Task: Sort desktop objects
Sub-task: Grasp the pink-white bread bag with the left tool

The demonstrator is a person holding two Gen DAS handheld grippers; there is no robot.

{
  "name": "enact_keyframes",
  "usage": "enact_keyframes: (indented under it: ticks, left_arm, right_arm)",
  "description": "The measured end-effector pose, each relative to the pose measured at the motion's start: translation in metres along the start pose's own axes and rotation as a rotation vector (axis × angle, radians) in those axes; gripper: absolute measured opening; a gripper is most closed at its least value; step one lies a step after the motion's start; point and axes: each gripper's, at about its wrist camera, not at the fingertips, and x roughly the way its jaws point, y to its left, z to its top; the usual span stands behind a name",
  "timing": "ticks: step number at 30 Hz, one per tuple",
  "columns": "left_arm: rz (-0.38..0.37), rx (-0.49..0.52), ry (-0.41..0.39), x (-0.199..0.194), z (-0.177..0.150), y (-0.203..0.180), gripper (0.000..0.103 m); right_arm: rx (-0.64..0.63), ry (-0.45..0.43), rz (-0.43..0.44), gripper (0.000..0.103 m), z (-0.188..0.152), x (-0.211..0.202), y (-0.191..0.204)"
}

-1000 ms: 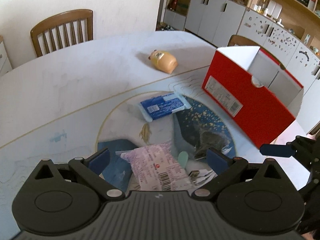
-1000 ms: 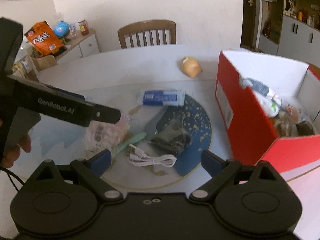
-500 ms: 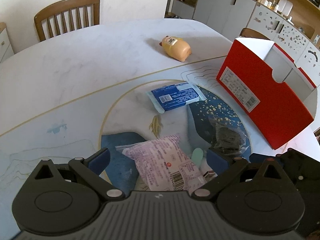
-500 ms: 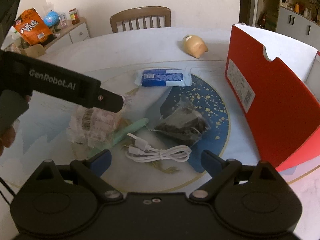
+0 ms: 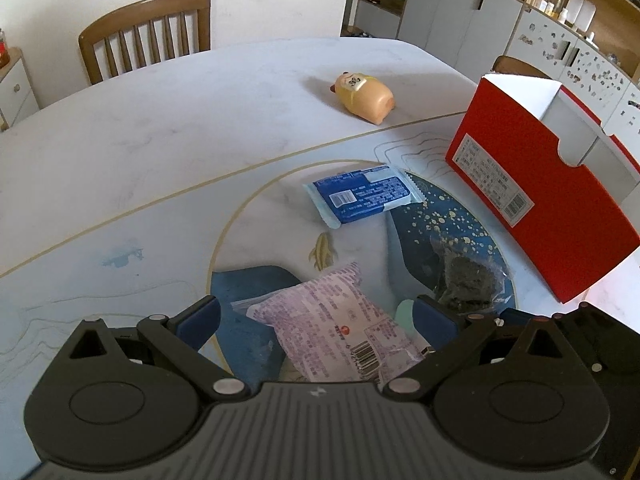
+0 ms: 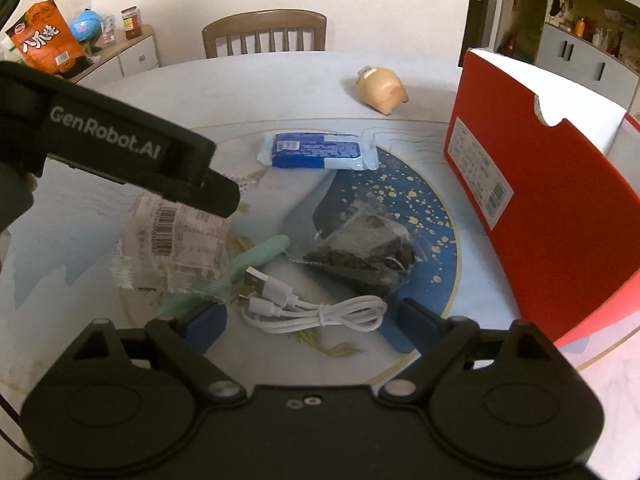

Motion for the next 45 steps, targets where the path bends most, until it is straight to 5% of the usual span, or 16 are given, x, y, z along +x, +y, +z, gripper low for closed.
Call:
enact_keyframes:
  ticks: [7, 23, 27, 30, 45]
  left_arm:
    - [0.023, 0.001, -0.004, 0.0, -0.003, -0.004, 0.103]
    - [0.047, 0.002, 0.001, 0.008, -0.009, -0.007, 0.101]
    - [0.042, 0.01, 0.009, 0.013, -0.008, -0.008, 0.088]
    - [0.025, 0.001, 0.026, 0.017, -0.009, -0.007, 0.065]
    - [-0.014, -0.066, 0.013, 0.004, -0.01, 0.003, 0.054]
  right_arm:
    - [0.014, -0.005, -0.02, 0.078, 0.0, -0.004, -0.012]
    - [0.05, 0.002, -0.055, 0.084, -0.001, -0.005, -0.033]
    - [0.048, -0.002, -0.057, 0.083, 0.001, -0.003, -0.03]
    - [0.049, -0.005, -0.053, 0.08, 0.001, -0.003, -0.03]
    - [0.033, -0.009, -0.046, 0.077, 0.001, -0.014, -0.033]
